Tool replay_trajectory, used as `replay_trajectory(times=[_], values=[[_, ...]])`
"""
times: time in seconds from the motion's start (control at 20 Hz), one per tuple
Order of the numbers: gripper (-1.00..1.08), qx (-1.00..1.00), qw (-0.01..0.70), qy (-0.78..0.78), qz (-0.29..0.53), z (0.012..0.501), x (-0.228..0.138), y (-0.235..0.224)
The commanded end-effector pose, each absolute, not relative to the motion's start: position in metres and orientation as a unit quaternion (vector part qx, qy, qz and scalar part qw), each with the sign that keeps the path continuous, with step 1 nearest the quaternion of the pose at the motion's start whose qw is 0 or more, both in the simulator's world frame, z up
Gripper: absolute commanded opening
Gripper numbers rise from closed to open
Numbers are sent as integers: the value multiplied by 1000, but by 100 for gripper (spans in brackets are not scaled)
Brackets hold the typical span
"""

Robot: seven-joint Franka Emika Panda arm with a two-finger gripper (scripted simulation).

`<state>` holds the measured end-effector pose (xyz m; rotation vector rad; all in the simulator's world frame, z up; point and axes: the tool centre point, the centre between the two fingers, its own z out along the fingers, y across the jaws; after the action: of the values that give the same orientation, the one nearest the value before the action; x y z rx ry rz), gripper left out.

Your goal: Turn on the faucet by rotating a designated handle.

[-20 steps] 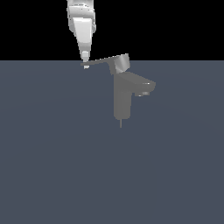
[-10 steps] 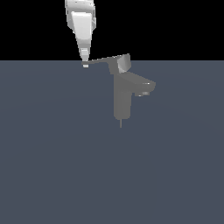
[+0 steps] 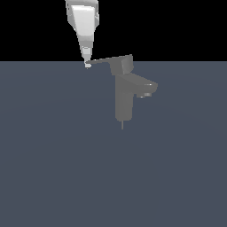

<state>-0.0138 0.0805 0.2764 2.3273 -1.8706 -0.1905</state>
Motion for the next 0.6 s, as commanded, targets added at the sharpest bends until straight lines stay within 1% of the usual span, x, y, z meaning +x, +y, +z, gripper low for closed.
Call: replay_trajectory(times=[0.0, 0.3, 0.4, 0.55], values=[[-100, 776, 75, -623, -64, 280, -22, 80], [-100, 776, 75, -623, -64, 283, -39, 77], [-100, 775, 79, -623, -65, 278, -37, 76], [-100, 775, 79, -623, -64, 280, -43, 67]])
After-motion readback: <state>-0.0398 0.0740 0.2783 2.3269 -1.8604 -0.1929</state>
